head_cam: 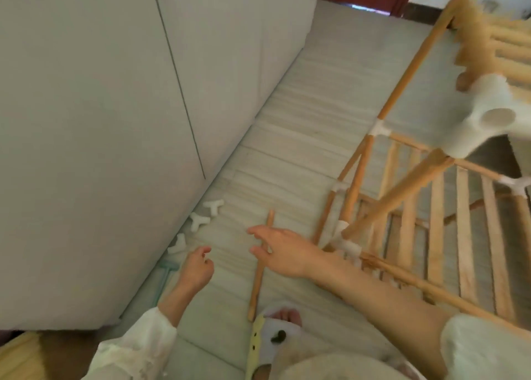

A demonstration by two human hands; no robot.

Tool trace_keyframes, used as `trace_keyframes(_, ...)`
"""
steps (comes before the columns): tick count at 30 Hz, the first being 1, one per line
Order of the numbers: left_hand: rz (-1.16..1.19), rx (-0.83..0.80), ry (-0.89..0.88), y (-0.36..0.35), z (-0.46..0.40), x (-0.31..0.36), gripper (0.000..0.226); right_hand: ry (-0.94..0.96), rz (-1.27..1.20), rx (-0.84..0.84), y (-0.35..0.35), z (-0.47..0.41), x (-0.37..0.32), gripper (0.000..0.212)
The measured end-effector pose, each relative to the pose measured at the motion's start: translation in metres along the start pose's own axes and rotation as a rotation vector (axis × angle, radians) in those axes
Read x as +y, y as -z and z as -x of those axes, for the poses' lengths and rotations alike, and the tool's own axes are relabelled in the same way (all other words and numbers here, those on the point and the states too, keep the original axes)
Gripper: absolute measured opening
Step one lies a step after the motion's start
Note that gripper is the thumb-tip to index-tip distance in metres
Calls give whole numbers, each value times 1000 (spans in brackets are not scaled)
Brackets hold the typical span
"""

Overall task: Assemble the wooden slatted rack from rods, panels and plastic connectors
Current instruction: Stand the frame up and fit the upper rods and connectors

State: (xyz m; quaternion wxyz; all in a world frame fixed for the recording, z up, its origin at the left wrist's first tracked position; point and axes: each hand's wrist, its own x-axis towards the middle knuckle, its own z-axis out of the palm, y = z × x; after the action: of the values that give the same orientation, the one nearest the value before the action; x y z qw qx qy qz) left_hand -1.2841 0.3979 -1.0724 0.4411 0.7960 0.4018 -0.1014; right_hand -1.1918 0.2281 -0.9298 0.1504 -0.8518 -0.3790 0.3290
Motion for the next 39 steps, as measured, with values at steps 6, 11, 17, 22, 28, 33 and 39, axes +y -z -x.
trace_keyframes(6, -473, 140, -50, -16, -62, -34, 68, -161, -255, 19, -50, -57, 41, 42)
trace_keyframes(11, -562, 201, -10, -20, -98, -52, 65, -228, -348, -36, -70, -64, 61, 39)
trace_keyframes(17, -323, 187, -116, -15, -95, -42, 26, -272, -418, -29, -58, -58, 62, 34)
trace_keyframes(22, 160, 222, -348, 13, -35, 43, 17, -231, -480, -16, -18, -29, 33, 30)
trace_keyframes(28, 479, 255, -697, 72, 74, 150, 11, -66, -574, 157, 65, 46, -31, 31)
trace_keyframes(33, 620, 157, -897, 101, 164, 224, 17, 196, -580, 606, 121, 135, -61, 34)
trace_keyframes(39, 604, 3, -1085, 73, 253, 300, 16, 364, -513, 1040, 130, 222, -47, 34)
